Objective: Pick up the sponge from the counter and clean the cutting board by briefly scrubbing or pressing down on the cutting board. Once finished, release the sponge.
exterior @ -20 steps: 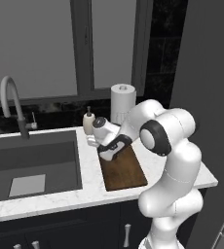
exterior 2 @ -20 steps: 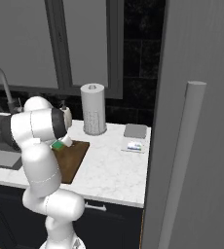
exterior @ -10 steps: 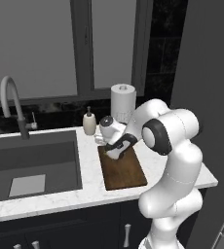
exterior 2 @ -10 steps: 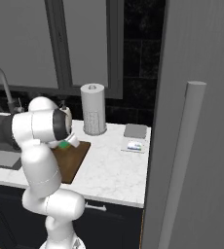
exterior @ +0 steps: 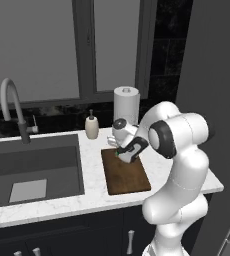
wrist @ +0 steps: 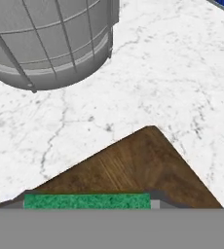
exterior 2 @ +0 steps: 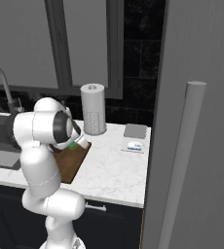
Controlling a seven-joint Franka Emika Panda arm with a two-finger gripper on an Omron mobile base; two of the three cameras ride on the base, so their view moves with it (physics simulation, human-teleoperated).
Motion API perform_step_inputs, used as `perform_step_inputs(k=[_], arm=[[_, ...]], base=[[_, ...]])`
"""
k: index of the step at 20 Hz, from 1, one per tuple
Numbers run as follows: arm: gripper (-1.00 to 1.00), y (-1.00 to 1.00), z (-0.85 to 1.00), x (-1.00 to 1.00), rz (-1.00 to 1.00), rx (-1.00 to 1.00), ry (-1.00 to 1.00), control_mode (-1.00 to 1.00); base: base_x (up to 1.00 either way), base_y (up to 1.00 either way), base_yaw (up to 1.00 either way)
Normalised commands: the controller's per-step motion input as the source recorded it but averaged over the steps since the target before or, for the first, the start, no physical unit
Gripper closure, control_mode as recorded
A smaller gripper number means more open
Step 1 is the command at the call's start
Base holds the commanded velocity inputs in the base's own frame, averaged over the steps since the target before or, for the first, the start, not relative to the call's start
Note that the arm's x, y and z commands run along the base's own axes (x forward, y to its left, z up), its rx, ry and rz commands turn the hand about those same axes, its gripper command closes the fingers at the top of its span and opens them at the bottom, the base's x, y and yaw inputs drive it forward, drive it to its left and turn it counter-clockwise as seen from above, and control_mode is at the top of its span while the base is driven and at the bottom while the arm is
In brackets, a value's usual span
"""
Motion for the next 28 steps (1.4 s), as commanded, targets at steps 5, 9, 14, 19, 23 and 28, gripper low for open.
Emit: perform_step_inputs(k=[5,9,14,19,23,28], arm=[[1.00,-0.19,-0.05,-0.67,0.00,0.00,-0.09,-1.00],[1.00,0.23,-0.28,-0.80,0.00,-0.07,-0.12,-1.00],[1.00,0.40,-0.30,-0.85,0.01,-0.06,-0.02,-1.00],[1.00,0.12,-0.33,-0.99,0.04,-0.01,0.00,-1.00],[1.00,0.00,-0.40,-1.00,0.05,0.00,0.00,-1.00],[1.00,-0.24,-0.15,-0.38,0.02,0.00,0.05,-1.00]], base=[[0.00,0.00,0.00],[0.00,0.00,0.00],[0.00,0.00,0.00],[0.00,0.00,0.00],[0.00,0.00,0.00],[0.00,0.00,0.00]])
